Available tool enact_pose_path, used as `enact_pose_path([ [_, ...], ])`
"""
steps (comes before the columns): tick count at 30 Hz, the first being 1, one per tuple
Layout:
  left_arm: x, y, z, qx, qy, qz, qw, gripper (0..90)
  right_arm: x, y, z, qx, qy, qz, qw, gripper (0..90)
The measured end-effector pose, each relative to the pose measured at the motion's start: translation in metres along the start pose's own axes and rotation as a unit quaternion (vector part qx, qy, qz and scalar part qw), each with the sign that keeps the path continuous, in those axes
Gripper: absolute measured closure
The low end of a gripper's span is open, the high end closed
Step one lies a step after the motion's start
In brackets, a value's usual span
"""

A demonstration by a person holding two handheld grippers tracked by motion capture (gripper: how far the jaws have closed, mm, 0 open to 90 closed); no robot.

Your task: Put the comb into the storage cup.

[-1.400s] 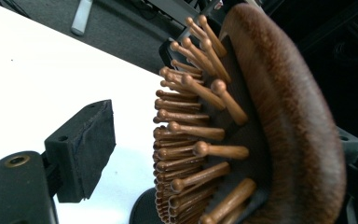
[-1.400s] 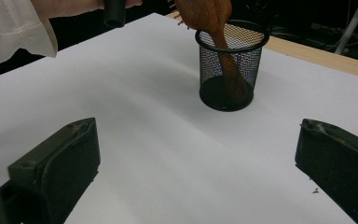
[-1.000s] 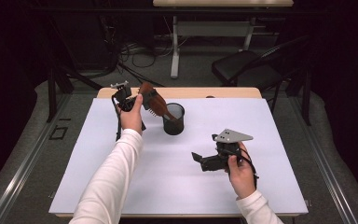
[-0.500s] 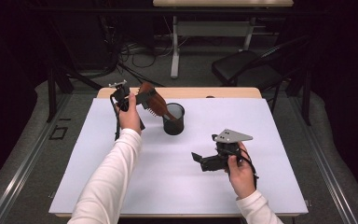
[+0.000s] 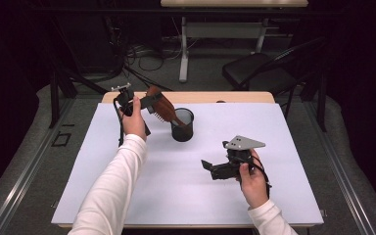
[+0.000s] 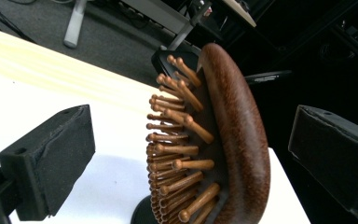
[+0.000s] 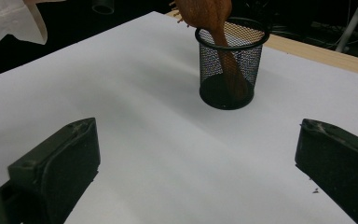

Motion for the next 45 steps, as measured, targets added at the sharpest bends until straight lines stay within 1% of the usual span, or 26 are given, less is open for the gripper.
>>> enact_pose_path([
  [7,-0.004,0.0,0.007,0.004,0.002,0.0,1.0,0.5,0.001,0.0,-0.001,0.0,-0.001,0.0,1.0,0.0],
  [9,-0.005,0.001,0.01,0.003,0.003,-0.005,1.0,0.6,0.0,0.0,0.0,0.002,0.002,0.0,1.0,0.0],
  [15,-0.009,0.004,0.018,0.003,0.006,-0.016,0.9998,0.6,0.001,-0.001,-0.001,0.0,-0.003,0.001,1.0,0.0],
  [20,-0.012,0.005,0.025,0.004,0.006,-0.025,0.9997,0.6,0.001,0.0,0.0,0.001,0.003,0.002,1.0,0.0],
  [25,-0.015,0.007,0.032,0.003,0.006,-0.033,0.9994,0.6,0.001,0.001,0.001,0.002,0.002,0.001,1.0,0.0],
  [28,-0.016,0.008,0.036,0.002,0.006,-0.039,0.9992,0.6,0.001,0.001,0.001,0.002,0.002,0.001,1.0,0.0],
  [29,-0.017,0.008,0.038,0.001,0.005,-0.044,0.999,0.6,0.001,0.001,0.001,0.003,0.003,0.001,1.0,0.0],
  [31,-0.017,0.009,0.04,0.003,0.006,-0.045,0.999,0.6,0.001,0.001,0.001,0.004,0.005,0.001,1.0,0.0],
  [33,-0.017,0.01,0.042,0.005,0.004,-0.049,0.9988,0.6,0.001,0.001,0.001,0.003,0.005,0.0,1.0,0.0],
  [37,-0.017,0.012,0.044,0.01,0.002,-0.048,0.9988,0.6,0.001,0.001,0.001,0.002,0.004,0.002,1.0,0.0],
  [42,-0.016,0.012,0.044,0.011,-0.006,-0.051,0.9986,0.6,0.001,0.001,0.001,0.002,0.005,0.002,1.0,0.0],
  [45,-0.014,0.013,0.044,0.008,-0.013,-0.063,0.9979,0.6,0.001,0.001,0.001,0.003,0.005,0.001,1.0,0.0],
])
Point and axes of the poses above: each handheld gripper's, and its own axes: z roughly backward along the jaws, x roughly out of its underside, y roughly to its right, the point moved 5 cm from there along -z, roughly forward along the jaws, and after that the axes turned 10 degrees about -y, right-handed, at the moved point
